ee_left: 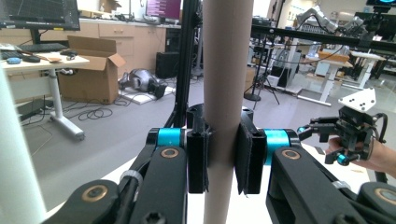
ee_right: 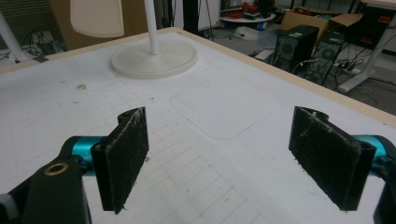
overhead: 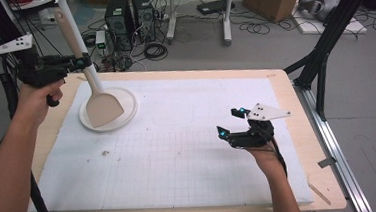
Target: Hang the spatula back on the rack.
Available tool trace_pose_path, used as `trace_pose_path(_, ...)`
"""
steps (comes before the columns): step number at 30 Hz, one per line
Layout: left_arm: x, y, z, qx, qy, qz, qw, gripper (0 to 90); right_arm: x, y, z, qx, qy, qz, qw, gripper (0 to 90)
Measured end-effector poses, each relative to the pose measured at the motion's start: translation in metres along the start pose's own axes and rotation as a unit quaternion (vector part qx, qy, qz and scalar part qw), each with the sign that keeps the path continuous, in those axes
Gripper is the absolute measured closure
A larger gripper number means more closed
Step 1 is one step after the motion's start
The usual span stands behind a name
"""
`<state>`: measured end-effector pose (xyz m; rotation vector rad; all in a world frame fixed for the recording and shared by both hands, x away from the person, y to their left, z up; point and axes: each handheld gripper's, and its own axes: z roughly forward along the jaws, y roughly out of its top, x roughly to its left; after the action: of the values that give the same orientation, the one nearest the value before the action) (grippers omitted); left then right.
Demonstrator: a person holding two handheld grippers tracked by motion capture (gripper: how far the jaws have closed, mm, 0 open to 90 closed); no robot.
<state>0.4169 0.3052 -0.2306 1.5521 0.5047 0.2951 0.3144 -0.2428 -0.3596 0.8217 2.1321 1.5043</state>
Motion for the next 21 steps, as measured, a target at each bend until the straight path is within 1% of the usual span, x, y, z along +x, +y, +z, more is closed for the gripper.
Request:
trace_pose_path(5,0.012,0.002,0.002,0.004,-0.007,-0.007,0.9999,76.9,0.0,0.001,0.002,0.0,0.0,-0.004,1.0,19.2)
trace_pose_path(9,0.02,0.003,0.002,0.005,-0.007,-0.014,0.9999,76.9,0.001,0.001,0.001,0.002,0.001,-0.003,1.0,19.1)
trace_pose_path(11,0.022,0.004,0.002,-0.001,-0.012,-0.017,0.9998,76.9,0.002,0.001,0.002,0.004,0.002,-0.004,1.0,19.1)
trace_pose_path(13,0.023,0.004,0.002,-0.003,-0.015,-0.016,0.9997,76.9,0.002,0.0,0.002,0.007,0.002,-0.004,1.0,19.2)
trace_pose_path(16,0.027,0.004,0.002,-0.005,-0.017,-0.022,0.9996,76.9,0.002,0.0,0.003,0.007,0.002,-0.007,0.9999,19.2)
trace_pose_path(18,0.03,0.003,0.002,-0.008,-0.016,-0.03,0.9994,76.9,0.003,0.0,0.004,0.009,0.004,-0.002,0.9999,19.1)
trace_pose_path(19,0.032,0.003,0.001,-0.006,-0.015,-0.029,0.9995,76.9,0.003,0.0,0.004,0.011,0.004,-0.002,0.9999,19.1)
trace_pose_path(20,0.033,0.002,0.001,-0.006,-0.016,-0.031,0.9994,76.9,0.003,0.001,0.005,0.009,0.006,-0.005,0.9999,19.2)
trace_pose_path(21,0.034,0.002,0.001,-0.008,-0.015,-0.033,0.9993,76.9,0.004,0.001,0.005,0.009,0.006,-0.003,0.9999,19.2)
